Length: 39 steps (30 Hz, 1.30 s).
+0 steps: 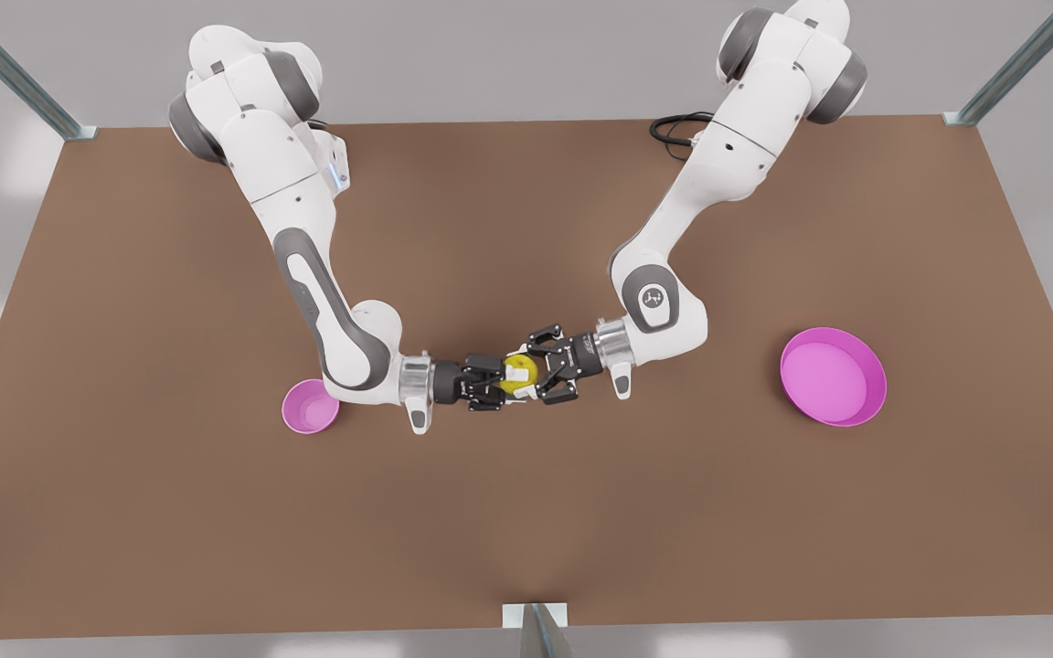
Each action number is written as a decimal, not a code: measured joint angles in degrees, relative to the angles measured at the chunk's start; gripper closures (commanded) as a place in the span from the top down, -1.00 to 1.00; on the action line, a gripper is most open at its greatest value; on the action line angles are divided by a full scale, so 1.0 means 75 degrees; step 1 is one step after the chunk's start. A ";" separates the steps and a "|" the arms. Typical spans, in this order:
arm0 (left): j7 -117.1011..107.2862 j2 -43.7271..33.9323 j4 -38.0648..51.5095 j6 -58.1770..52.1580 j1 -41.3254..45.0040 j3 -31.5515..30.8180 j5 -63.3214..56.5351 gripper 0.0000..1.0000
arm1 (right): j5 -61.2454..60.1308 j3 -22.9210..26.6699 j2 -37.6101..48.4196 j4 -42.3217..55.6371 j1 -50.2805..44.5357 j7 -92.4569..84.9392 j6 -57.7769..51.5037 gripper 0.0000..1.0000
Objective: Use the left arm to pick up the apple from the plate, transfer it to the gripper of the right arm, and then use the right arm to place it into the bowl
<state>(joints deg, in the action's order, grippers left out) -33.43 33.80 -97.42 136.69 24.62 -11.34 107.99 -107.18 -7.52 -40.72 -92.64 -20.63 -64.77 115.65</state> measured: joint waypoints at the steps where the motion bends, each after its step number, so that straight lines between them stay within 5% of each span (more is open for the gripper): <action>1: -0.0007 0.0000 0.0000 0.0002 0.0000 0.0000 -0.0001 0.26 | -0.0005 0.0000 -0.0003 0.0004 -0.0004 -0.0014 -0.0001 0.11; 11: -0.0076 0.0000 -0.0002 0.0011 0.0014 0.0002 -0.0017 0.25 | -0.0010 -0.0008 -0.0030 0.0055 -0.0013 -0.0116 0.0082 0.09; 12: -0.0081 -0.0002 -0.0001 0.0012 0.0014 0.0002 -0.0020 0.25 | -0.0003 -0.0011 -0.0040 0.0056 -0.0013 -0.0119 0.0091 0.73; 16: -0.0105 -0.0004 0.0000 0.0012 0.0000 0.0002 -0.0028 0.25 | 0.0020 -0.0011 -0.0052 0.0056 -0.0020 -0.0127 0.0121 0.99; 33: -0.0179 -0.0010 -0.0001 0.0018 0.0010 0.0003 -0.0039 0.25 | 0.0052 -0.0015 -0.0055 -0.0243 -0.0165 -0.0202 0.0087 1.00; 39: -0.0198 -0.0011 0.0000 0.0021 0.0010 0.0011 -0.0041 0.25 | 0.0044 -0.0015 -0.0008 -0.0199 -0.0145 -0.0244 0.0054 0.44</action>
<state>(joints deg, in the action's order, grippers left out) -34.91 33.71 -97.42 136.84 24.69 -11.25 107.68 -106.85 -7.63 -40.77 -94.13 -21.71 -66.61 116.06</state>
